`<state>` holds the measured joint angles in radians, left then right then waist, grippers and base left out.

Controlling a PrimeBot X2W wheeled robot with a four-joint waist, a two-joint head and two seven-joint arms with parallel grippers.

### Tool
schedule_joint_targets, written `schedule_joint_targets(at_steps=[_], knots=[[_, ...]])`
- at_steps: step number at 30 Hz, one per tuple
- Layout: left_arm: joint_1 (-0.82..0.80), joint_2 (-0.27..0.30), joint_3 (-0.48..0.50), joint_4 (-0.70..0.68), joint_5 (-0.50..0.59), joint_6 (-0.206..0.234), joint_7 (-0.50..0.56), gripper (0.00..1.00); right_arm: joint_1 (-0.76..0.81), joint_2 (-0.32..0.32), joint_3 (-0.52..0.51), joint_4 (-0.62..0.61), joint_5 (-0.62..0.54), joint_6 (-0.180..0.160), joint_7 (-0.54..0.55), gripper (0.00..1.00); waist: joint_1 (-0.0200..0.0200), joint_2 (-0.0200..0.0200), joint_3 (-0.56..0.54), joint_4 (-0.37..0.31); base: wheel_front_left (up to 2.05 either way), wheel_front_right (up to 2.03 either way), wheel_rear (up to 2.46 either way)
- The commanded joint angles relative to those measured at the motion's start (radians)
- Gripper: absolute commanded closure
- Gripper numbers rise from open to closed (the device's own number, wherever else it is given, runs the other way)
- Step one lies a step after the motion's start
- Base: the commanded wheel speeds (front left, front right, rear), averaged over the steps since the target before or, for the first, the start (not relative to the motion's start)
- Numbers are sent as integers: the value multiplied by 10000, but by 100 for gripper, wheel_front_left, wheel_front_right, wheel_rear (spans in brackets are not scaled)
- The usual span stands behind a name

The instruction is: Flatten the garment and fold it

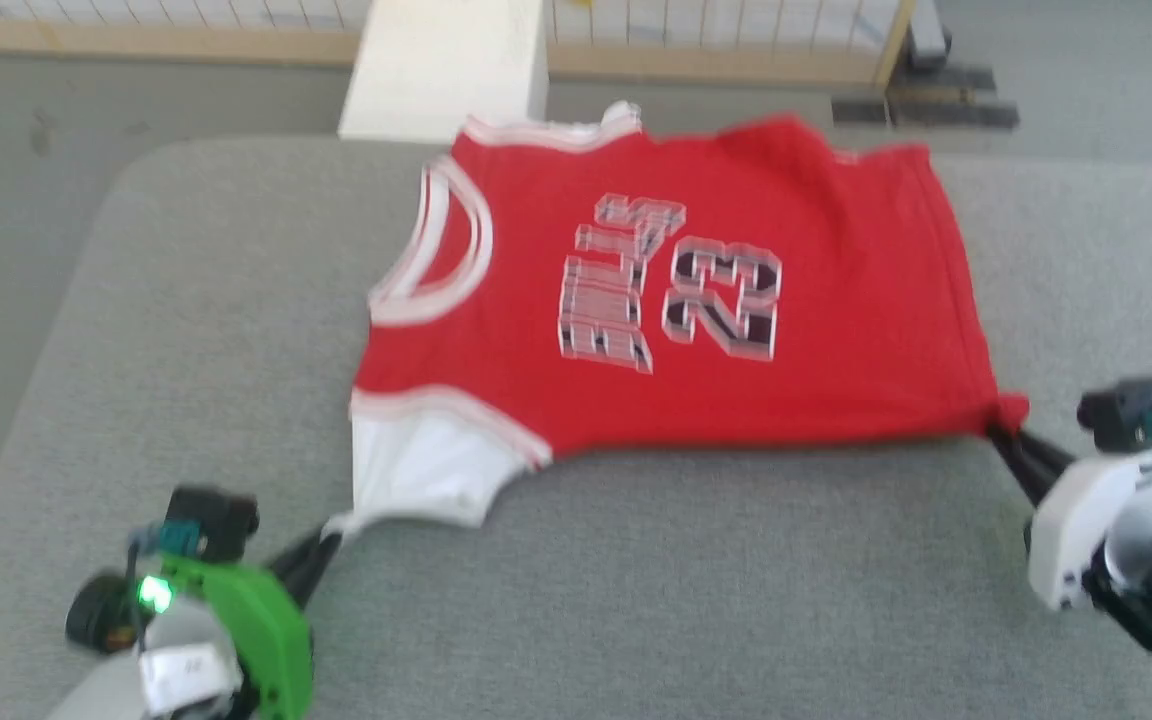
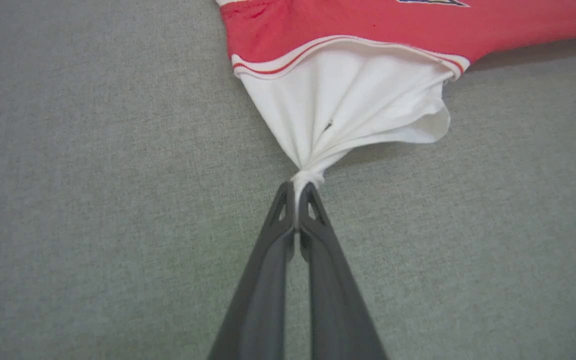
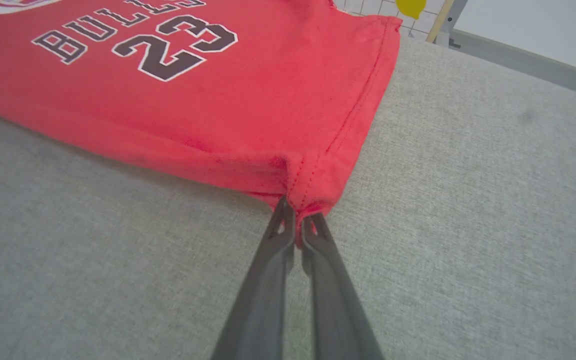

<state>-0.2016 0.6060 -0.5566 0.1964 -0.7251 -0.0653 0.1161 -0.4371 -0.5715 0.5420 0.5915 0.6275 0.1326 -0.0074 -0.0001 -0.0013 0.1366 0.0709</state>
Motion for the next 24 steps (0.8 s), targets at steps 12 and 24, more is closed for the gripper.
schedule_joint_targets(at_steps=[12, 24], knots=[[3041, 1335, 52, -2676, -1783, 1022, 2088, 100, 2794, -953, -462, -2342, 926, -19, 1962, 100, 1, 13, -1312, 248, 0, 0, 0], [3473, 1594, 203, -3805, -2333, 977, 2269, 100, 4484, -1086, -1783, -4274, 1582, -19, 3672, 100, 1, 13, -1143, 144, 0, 0, 0]])
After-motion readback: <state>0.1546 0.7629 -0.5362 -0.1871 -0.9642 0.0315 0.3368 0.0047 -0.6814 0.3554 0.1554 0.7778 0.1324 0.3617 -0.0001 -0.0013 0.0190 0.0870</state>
